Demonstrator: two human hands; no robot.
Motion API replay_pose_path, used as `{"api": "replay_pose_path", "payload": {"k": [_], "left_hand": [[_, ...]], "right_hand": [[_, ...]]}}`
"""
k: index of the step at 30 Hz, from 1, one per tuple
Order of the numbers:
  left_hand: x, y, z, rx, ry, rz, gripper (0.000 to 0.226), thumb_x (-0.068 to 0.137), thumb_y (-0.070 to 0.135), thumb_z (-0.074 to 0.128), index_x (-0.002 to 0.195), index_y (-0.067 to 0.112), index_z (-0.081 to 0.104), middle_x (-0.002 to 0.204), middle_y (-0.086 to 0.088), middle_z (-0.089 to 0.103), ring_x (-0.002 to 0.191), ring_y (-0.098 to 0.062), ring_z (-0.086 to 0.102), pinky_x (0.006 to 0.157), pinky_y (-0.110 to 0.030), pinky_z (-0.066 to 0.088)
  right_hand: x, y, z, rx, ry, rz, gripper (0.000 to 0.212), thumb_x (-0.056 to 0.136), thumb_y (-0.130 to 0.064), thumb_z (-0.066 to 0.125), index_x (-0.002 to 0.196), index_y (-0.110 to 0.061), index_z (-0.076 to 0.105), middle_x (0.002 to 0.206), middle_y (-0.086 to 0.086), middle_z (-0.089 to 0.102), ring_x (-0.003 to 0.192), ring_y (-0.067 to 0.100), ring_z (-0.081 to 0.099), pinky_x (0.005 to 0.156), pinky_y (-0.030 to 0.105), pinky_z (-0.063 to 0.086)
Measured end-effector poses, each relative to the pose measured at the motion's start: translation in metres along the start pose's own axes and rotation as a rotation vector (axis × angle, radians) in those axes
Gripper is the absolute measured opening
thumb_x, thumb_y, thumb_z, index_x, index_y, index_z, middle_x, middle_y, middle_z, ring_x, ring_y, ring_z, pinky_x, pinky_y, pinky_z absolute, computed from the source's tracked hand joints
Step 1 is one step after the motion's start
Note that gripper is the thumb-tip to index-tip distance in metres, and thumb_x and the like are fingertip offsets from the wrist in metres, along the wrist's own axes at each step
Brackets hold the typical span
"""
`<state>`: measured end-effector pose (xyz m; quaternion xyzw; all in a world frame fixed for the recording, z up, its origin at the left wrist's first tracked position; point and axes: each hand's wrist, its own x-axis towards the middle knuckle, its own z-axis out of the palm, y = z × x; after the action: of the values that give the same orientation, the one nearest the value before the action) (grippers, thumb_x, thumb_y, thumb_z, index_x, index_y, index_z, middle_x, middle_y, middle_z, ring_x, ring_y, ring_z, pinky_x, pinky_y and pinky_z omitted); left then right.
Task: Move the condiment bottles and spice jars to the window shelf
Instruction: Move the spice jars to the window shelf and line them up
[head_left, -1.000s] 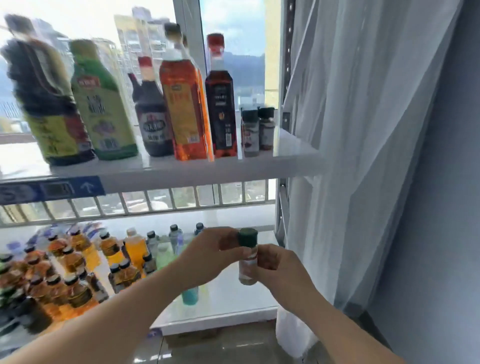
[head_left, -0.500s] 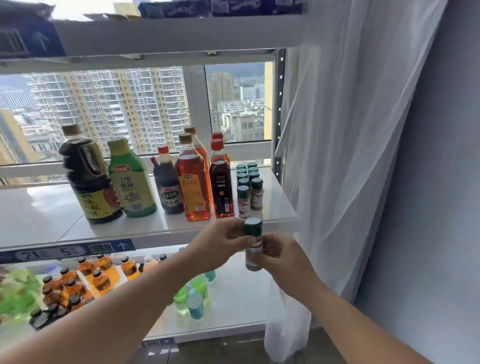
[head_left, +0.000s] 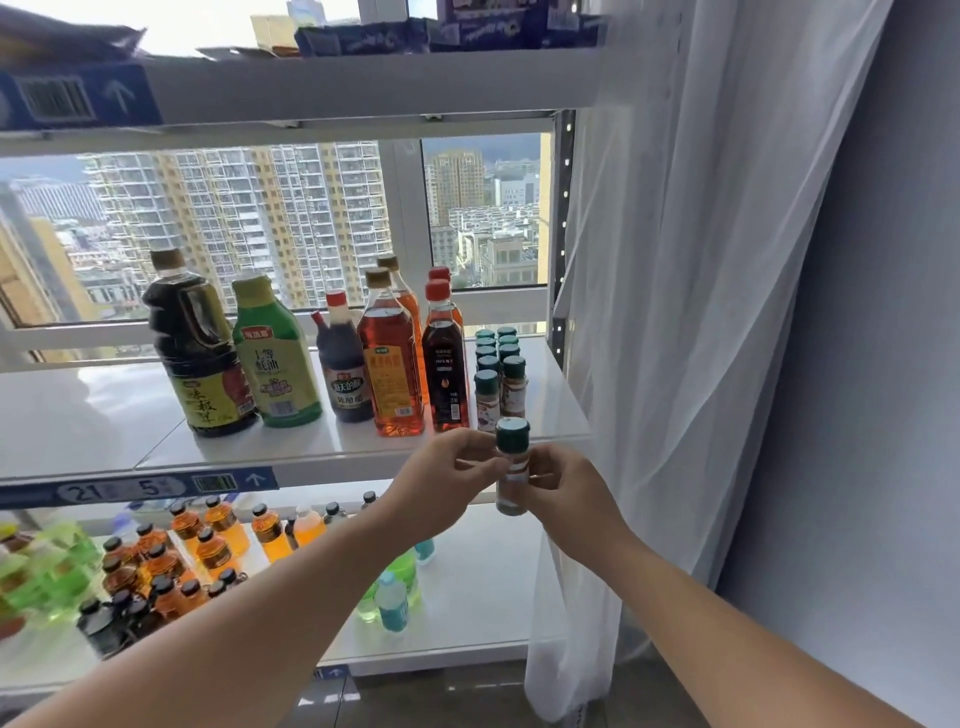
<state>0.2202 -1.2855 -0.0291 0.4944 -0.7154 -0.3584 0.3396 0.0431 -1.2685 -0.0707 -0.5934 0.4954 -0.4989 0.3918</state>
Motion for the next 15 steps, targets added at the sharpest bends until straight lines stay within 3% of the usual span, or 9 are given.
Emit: {"api": "replay_pose_path", "payload": {"k": [4,7,11,13,15], "left_hand": [[0.019,-0.01,-0.013,0.031,-0.049,-0.033,0.027,0.094,0.036,0.071,0.119,0.026,0.07,0.106,0.016,0.076,0.089,0.005,0.07,0.068,-0.014,0.051],[0.037,-0.018,-0.02,0.041,-0.094,-0.037,0.031,0.093,0.04,0.073,0.121,0.027,0.069,0.107,0.016,0.076,0.091,0.003,0.071,0.07,-0.016,0.053],[0.06,-0.033,-0.032,0.075,-0.127,-0.062,0.018,0.096,0.032,0.069,0.114,0.031,0.067,0.107,0.012,0.074,0.094,-0.005,0.07,0.078,-0.025,0.061],[0.071,-0.042,-0.039,0.131,-0.139,-0.066,0.02,0.097,0.033,0.068,0.115,0.027,0.07,0.105,0.011,0.073,0.095,-0.007,0.07,0.082,-0.027,0.06],[0.082,-0.05,-0.045,0.164,-0.142,-0.067,0.023,0.097,0.034,0.067,0.117,0.024,0.072,0.1,0.011,0.074,0.091,-0.005,0.07,0.075,-0.019,0.056]], "right_hand": [[0.024,-0.001,0.008,-0.01,0.047,0.026,0.034,0.083,-0.026,0.086,0.11,-0.016,0.068,0.098,-0.001,0.078,0.087,0.016,0.077,0.08,0.032,0.063],[0.045,-0.002,0.015,-0.004,0.077,0.062,0.035,0.082,-0.024,0.087,0.11,-0.016,0.068,0.098,-0.003,0.078,0.083,0.01,0.076,0.068,0.018,0.057],[0.081,0.007,0.014,-0.071,0.156,0.105,0.03,0.085,-0.02,0.083,0.109,-0.018,0.065,0.098,-0.004,0.077,0.081,0.008,0.074,0.063,0.012,0.052],[0.099,0.016,0.012,-0.083,0.212,0.131,0.03,0.085,-0.019,0.082,0.108,-0.019,0.064,0.098,-0.002,0.076,0.085,0.014,0.074,0.068,0.02,0.052],[0.115,0.024,0.01,-0.1,0.249,0.159,0.03,0.084,-0.015,0.082,0.109,-0.017,0.064,0.098,-0.002,0.075,0.087,0.016,0.073,0.069,0.025,0.05]]}}
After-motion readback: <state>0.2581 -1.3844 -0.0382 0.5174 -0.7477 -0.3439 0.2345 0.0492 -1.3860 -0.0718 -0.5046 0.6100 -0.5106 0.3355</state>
